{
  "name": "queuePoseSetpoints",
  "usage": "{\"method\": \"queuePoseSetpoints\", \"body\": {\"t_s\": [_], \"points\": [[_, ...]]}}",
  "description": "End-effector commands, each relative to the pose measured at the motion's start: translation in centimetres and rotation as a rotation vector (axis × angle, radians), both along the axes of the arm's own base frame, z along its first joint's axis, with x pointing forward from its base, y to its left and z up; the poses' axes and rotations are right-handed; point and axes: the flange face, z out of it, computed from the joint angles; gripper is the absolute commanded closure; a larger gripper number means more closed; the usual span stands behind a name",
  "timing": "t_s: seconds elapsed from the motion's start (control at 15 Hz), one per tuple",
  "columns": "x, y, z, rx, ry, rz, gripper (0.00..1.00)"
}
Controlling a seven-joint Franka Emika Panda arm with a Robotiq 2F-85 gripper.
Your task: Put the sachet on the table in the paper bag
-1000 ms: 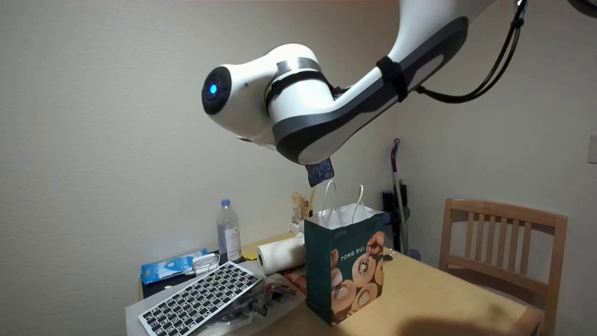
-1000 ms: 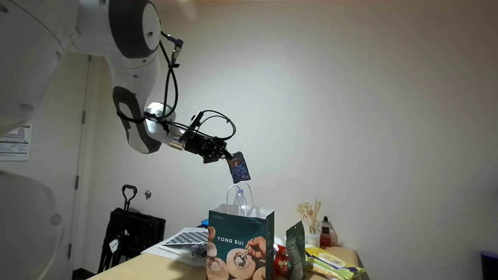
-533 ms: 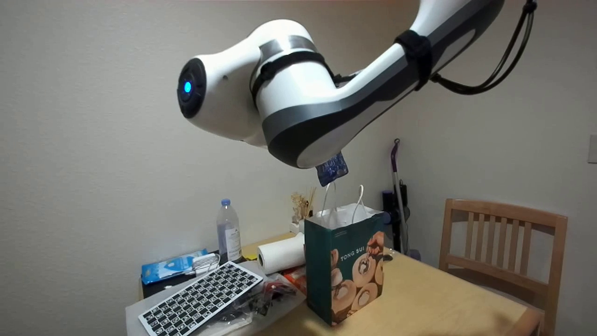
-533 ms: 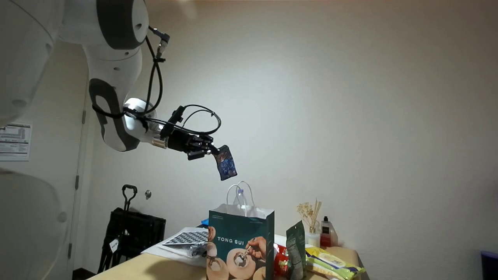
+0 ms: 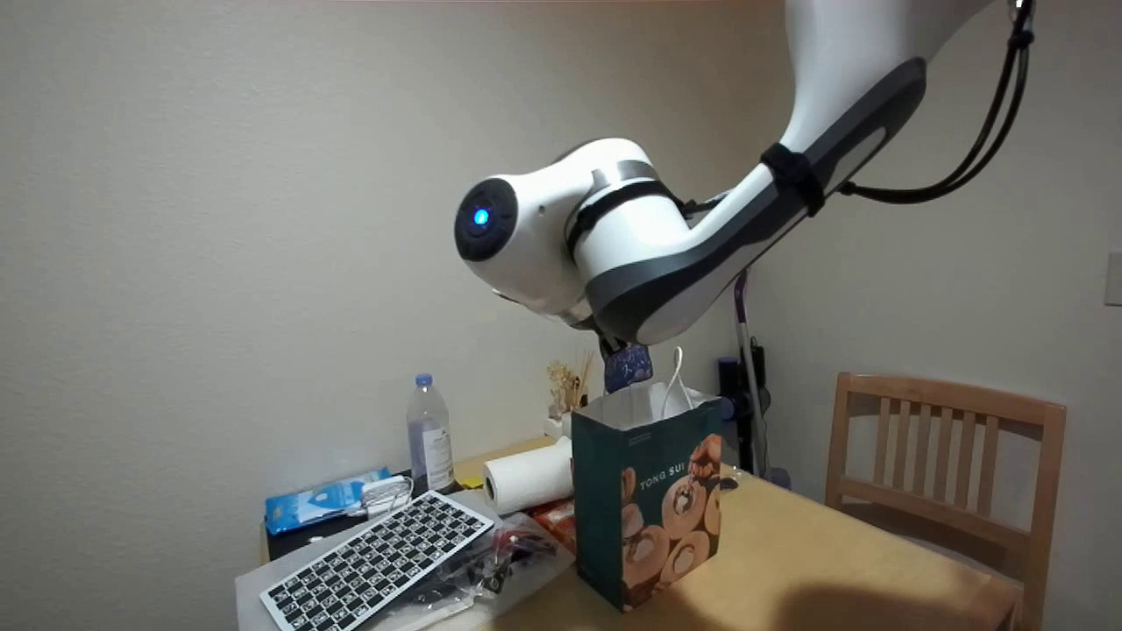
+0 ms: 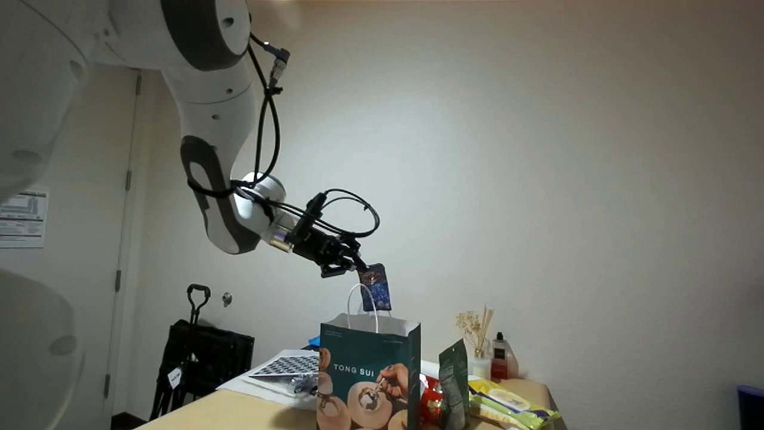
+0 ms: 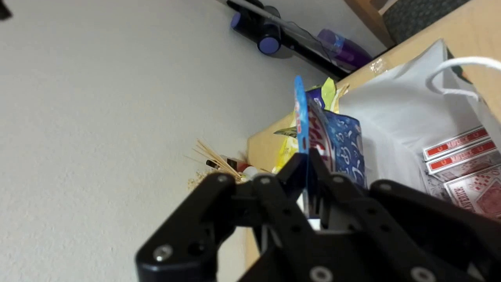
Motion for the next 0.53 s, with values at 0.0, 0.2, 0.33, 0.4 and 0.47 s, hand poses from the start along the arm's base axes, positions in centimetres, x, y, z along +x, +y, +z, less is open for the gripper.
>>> {"method": "queuePoseSetpoints", "body": {"t_s": [0.0,0.2,0.33,0.4,0.47], "points": [[0.7,-2.9,-0.9,0.081,-0.014,0.032,0.99],[1.1,-4.0,-1.2,0.097,0.002,0.042,0.79],[1.1,-4.0,-1.3,0.095,0.013,0.037,0.57],[1.1,-3.9,-1.2,0.094,0.011,0.038,0.5],[1.0,-3.8,-1.2,0.092,0.01,0.038,0.44]]}}
